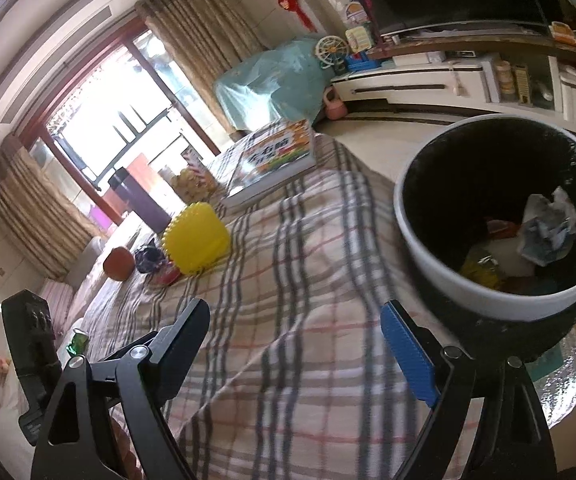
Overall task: Collect trash
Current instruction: 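Grasp the blue plastic bag with the left tool while the right tool grasps the yellow foam sleeve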
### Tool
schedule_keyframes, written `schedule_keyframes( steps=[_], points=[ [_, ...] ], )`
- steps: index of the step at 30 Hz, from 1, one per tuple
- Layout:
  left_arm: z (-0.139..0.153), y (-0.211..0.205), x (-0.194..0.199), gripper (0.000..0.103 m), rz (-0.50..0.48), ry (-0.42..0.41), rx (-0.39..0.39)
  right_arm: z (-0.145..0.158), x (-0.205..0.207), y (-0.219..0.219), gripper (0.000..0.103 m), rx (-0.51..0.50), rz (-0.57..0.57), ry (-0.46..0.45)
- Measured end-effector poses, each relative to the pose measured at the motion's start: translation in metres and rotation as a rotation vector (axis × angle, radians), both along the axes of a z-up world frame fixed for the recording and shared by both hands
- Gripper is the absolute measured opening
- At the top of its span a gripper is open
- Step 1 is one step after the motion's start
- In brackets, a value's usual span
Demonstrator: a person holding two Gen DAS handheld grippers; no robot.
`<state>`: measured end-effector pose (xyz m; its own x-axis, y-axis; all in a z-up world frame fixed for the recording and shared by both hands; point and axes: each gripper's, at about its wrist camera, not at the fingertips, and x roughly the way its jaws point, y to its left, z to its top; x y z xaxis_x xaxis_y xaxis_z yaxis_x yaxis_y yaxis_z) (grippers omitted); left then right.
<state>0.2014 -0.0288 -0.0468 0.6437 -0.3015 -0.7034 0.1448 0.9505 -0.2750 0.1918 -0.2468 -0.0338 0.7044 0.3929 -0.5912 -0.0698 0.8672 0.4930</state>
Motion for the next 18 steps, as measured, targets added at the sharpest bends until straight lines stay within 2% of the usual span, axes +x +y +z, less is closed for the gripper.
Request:
schedule_keyframes(
  steps=[18],
  points=[
    [-0.012, 0.064, -0.009, 0.066, 0.119, 0.025, -0.007, -0.012, 0.009, 0.064, 0.091, -0.019, 0.114, 0.013]
  ],
)
